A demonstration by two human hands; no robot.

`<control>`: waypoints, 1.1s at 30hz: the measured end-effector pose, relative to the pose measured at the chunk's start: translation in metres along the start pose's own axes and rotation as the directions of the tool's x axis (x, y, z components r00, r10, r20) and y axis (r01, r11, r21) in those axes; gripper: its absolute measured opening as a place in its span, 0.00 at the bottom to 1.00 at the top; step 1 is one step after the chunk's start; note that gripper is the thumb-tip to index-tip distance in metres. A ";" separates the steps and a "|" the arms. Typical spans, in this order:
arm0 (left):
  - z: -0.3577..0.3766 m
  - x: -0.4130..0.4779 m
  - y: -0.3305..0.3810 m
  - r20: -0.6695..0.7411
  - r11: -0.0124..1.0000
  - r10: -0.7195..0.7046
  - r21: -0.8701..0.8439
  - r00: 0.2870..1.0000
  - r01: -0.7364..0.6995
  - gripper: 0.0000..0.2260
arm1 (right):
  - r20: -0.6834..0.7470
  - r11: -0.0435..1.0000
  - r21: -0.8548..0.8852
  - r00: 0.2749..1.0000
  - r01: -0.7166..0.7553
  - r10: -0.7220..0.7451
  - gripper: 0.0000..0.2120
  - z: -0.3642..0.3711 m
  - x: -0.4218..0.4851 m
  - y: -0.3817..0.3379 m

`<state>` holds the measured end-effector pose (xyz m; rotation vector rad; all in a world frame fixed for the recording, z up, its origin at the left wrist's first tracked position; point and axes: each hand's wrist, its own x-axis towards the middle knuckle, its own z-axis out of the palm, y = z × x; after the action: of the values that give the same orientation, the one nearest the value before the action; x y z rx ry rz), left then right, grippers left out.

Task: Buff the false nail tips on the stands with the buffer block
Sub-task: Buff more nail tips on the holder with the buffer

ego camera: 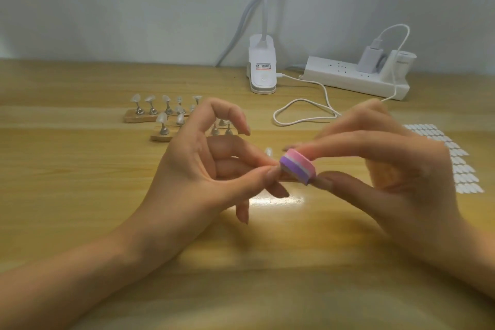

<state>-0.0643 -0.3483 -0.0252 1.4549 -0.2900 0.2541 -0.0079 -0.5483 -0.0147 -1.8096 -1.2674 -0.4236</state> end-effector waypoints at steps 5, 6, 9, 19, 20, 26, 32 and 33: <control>0.001 -0.001 -0.002 -0.002 0.999 -0.033 0.009 0.999 0.033 0.21 | 0.170 0.995 -0.018 0.981 0.101 -0.096 0.09 0.008 -0.005 -0.010; 0.000 -0.001 -0.001 0.004 0.999 -0.032 0.018 0.999 0.031 0.22 | 0.173 0.992 -0.032 0.978 0.120 -0.113 0.09 0.005 -0.005 -0.009; 0.000 0.000 -0.002 0.015 0.999 -0.029 0.019 0.999 0.028 0.21 | 0.084 0.995 0.007 0.991 0.099 -0.100 0.09 -0.011 0.004 0.003; 0.000 -0.001 -0.002 0.029 0.999 -0.027 -0.017 0.999 0.027 0.18 | 0.091 0.995 -0.039 0.992 0.095 -0.092 0.07 -0.010 0.006 0.004; 0.000 -0.001 -0.002 0.026 0.999 -0.026 -0.018 0.999 0.026 0.18 | 0.094 0.991 -0.056 0.988 0.126 -0.120 0.06 -0.012 0.006 0.002; 0.001 -0.002 0.000 0.051 1.000 -0.013 -0.008 0.999 0.014 0.21 | 0.059 0.996 -0.041 0.995 0.083 -0.080 0.09 -0.005 0.004 0.003; 0.000 -0.001 0.000 0.037 1.000 0.008 -0.028 0.999 -0.007 0.20 | 0.039 0.997 -0.017 0.996 0.080 -0.079 0.07 -0.011 0.002 0.000; 0.001 -0.001 0.000 0.041 0.999 0.007 -0.033 0.999 -0.005 0.20 | 0.060 0.998 -0.002 0.996 0.064 -0.064 0.06 -0.010 0.001 -0.001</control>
<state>-0.0649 -0.3491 -0.0256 1.4288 -0.3307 0.2233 -0.0061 -0.5553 -0.0079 -1.8000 -1.3697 -0.4099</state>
